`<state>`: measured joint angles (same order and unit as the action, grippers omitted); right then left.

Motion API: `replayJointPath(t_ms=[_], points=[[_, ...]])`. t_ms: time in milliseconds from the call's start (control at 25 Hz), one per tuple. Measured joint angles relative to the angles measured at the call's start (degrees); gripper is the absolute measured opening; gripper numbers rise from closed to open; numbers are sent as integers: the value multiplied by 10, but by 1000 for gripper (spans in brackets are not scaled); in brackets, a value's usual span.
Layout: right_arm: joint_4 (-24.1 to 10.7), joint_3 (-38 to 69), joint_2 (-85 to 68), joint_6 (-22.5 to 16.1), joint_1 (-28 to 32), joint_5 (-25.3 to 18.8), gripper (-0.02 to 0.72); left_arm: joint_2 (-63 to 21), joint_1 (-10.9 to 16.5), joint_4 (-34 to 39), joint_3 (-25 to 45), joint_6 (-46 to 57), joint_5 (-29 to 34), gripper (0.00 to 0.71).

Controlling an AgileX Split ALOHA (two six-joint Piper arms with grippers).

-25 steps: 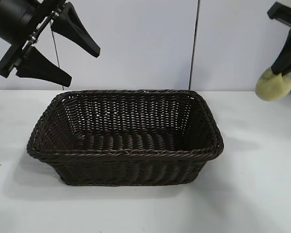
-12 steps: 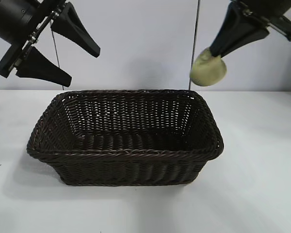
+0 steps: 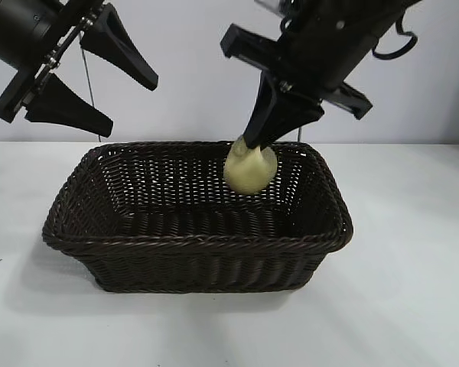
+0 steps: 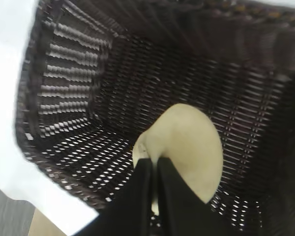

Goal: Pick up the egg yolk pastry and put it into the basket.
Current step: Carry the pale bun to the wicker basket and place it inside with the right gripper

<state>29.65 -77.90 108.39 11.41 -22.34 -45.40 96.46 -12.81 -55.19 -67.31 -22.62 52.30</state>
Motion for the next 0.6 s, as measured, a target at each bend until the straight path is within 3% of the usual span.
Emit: replayJointPath(t_ms=[240, 400, 600], points=[[1, 0, -8, 0, -2, 0, 380, 0, 0, 0, 0, 0, 0, 511], [1, -2, -31, -1, -2, -8, 417, 0, 0, 0, 0, 0, 0, 511], [1, -7, -70, -1, 1, -54, 422, 0, 0, 0, 0, 0, 0, 511]])
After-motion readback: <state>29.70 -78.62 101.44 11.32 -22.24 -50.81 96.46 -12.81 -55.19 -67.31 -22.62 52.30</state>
